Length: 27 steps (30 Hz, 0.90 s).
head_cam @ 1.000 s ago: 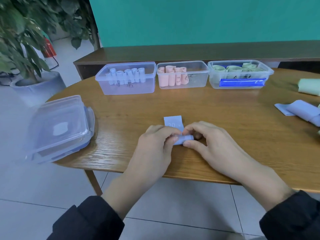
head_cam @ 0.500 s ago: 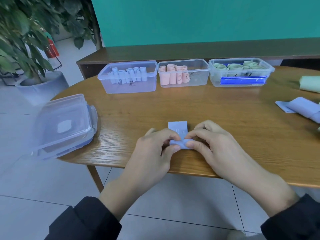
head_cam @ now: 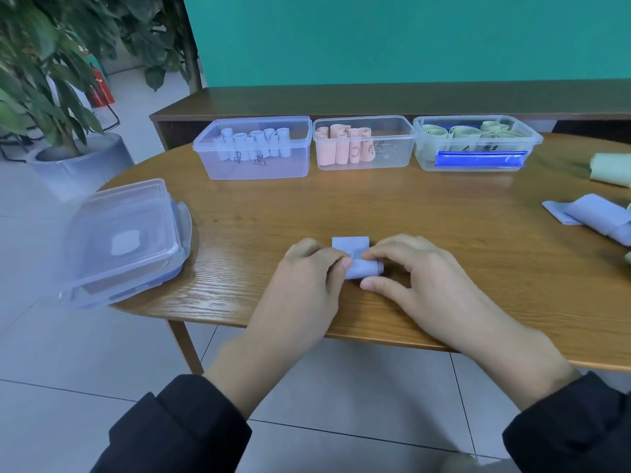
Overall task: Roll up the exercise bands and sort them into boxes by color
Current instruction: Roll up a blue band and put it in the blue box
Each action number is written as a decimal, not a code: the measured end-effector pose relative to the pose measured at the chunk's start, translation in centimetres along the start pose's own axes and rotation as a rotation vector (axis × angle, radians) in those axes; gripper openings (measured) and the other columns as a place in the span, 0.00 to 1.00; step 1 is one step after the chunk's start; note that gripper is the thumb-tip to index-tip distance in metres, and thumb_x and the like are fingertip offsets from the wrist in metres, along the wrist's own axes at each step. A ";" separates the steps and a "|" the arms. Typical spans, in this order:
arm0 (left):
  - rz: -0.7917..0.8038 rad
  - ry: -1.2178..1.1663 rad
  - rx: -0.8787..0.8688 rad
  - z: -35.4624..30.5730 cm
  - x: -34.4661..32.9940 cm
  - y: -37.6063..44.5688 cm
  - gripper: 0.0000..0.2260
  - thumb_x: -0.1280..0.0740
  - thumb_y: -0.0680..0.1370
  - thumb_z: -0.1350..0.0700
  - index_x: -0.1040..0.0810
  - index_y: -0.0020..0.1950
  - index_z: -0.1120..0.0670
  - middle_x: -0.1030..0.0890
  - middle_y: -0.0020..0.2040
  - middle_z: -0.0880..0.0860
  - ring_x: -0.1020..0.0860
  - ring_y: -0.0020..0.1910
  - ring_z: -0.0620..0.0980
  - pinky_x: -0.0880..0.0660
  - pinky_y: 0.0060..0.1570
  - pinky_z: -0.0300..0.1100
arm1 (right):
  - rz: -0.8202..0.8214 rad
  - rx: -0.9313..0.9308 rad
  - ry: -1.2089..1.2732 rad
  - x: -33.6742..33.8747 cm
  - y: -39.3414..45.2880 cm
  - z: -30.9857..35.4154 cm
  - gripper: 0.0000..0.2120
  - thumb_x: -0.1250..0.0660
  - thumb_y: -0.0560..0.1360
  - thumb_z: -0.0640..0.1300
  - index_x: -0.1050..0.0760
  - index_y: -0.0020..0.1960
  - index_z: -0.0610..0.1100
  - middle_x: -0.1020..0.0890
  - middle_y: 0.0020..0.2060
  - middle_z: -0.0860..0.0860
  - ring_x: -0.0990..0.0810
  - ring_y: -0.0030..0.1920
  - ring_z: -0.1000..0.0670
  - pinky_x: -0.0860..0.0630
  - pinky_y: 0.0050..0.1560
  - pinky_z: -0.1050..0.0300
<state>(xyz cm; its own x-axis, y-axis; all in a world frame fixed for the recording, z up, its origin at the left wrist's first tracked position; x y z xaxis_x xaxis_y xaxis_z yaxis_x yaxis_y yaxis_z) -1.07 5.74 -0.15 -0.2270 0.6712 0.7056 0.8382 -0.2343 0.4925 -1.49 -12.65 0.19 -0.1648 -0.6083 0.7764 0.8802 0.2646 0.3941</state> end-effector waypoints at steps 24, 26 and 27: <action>0.103 0.129 0.056 2.0 -0.5 3.0 0.23 0.32 0.82 0.50 0.29 0.77 0.51 0.26 0.62 0.51 0.30 0.63 0.50 0.33 0.62 0.37 | 0.029 0.001 -0.160 -0.1 3.3 0.6 0.16 0.29 0.78 0.48 0.22 0.65 0.51 0.25 0.58 0.58 0.29 0.60 0.51 0.27 0.61 0.50; 0.055 0.033 0.100 2.1 0.0 3.5 0.24 0.28 0.79 0.52 0.27 0.75 0.49 0.22 0.60 0.48 0.27 0.61 0.47 0.32 0.62 0.37 | 0.049 -0.024 -0.153 -0.4 3.9 0.3 0.17 0.30 0.78 0.49 0.23 0.67 0.52 0.26 0.59 0.58 0.29 0.61 0.50 0.27 0.61 0.48; 0.036 -0.011 0.120 2.2 0.2 3.7 0.24 0.26 0.77 0.53 0.25 0.73 0.48 0.21 0.58 0.47 0.25 0.58 0.45 0.30 0.63 0.39 | 0.060 -0.039 -0.151 -0.5 4.3 0.1 0.17 0.30 0.79 0.49 0.23 0.67 0.52 0.26 0.58 0.58 0.29 0.61 0.50 0.27 0.62 0.47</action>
<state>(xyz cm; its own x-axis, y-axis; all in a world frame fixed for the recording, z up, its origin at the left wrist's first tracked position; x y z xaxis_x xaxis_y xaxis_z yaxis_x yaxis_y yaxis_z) 3.08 6.56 0.68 -0.1909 0.6721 0.7154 0.8990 -0.1729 0.4023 2.34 -11.11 1.54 -0.1741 -0.4722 0.8641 0.9063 0.2663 0.3281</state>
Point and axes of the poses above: each hand's wrist, its own y-axis towards the middle knuckle, its own x-axis out of the back of the hand, z = x × y, the point moved 3 cm from there along y, towards the middle knuckle
